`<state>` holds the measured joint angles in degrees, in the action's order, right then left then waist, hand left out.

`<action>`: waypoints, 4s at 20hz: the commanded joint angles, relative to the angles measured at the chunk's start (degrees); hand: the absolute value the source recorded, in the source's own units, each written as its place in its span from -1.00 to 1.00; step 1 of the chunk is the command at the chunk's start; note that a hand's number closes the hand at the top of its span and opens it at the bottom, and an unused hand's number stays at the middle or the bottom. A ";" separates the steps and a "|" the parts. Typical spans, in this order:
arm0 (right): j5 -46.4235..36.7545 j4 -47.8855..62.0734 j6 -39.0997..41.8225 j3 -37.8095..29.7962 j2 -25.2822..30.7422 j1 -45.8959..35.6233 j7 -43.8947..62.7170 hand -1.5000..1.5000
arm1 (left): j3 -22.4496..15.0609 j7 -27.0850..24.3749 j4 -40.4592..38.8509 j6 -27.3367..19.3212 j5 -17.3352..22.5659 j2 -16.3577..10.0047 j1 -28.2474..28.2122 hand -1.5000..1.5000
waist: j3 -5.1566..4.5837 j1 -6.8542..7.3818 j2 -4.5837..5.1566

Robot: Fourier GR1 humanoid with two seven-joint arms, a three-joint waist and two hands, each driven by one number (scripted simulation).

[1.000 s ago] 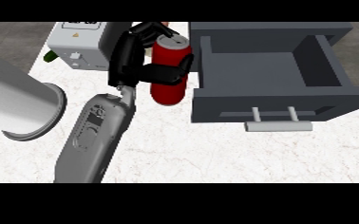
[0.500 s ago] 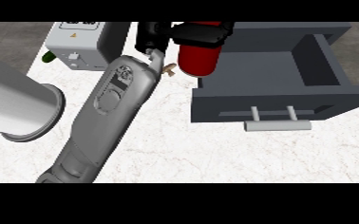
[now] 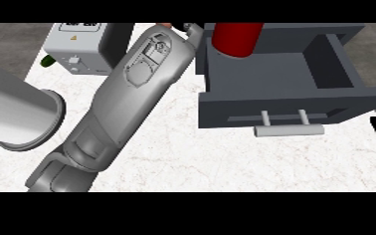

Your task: Pick up the can, place it into the drawer and close the drawer

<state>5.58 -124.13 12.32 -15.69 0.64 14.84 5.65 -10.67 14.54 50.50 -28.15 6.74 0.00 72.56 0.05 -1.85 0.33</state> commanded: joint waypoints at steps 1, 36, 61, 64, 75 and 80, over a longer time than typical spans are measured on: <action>2.40 -2.28 1.40 -1.84 0.89 1.72 -0.22 -1.00 | -1.10 -0.74 -6.87 -2.10 3.15 0.00 6.28 1.00 | 0.02 -0.77 -0.02; -1.97 5.18 -1.22 0.72 1.70 -8.74 0.16 -1.00 | -22.55 -16.57 -30.12 -9.93 19.53 0.00 10.63 1.00 | 0.15 -4.85 1.50; -14.17 -3.82 0.28 3.82 7.46 -8.44 -2.58 -1.00 | -23.87 -20.17 -27.61 -16.79 29.67 0.00 7.08 -1.00 | 0.04 -5.06 1.35; -19.17 -3.08 -0.78 5.68 8.38 -11.17 -3.54 -1.00 | -22.80 -21.03 -27.61 -15.67 31.13 0.00 8.12 -1.00 | 0.02 -4.12 1.37; -41.05 3.20 -2.50 11.94 15.27 -17.46 -5.03 -1.00 | -23.96 -20.91 -25.69 -19.26 33.08 0.00 11.20 -1.00 | -0.01 -0.51 0.57; -53.40 11.78 -7.78 18.32 14.08 -16.82 -7.86 -1.00 | -24.17 -19.28 -23.84 -20.02 33.03 0.00 10.81 -1.00 | 0.00 1.39 0.04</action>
<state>-40.16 -119.02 7.47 0.08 13.99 -1.10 -0.02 -34.50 -5.98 25.30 -48.02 40.01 0.01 83.35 0.04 -2.24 0.77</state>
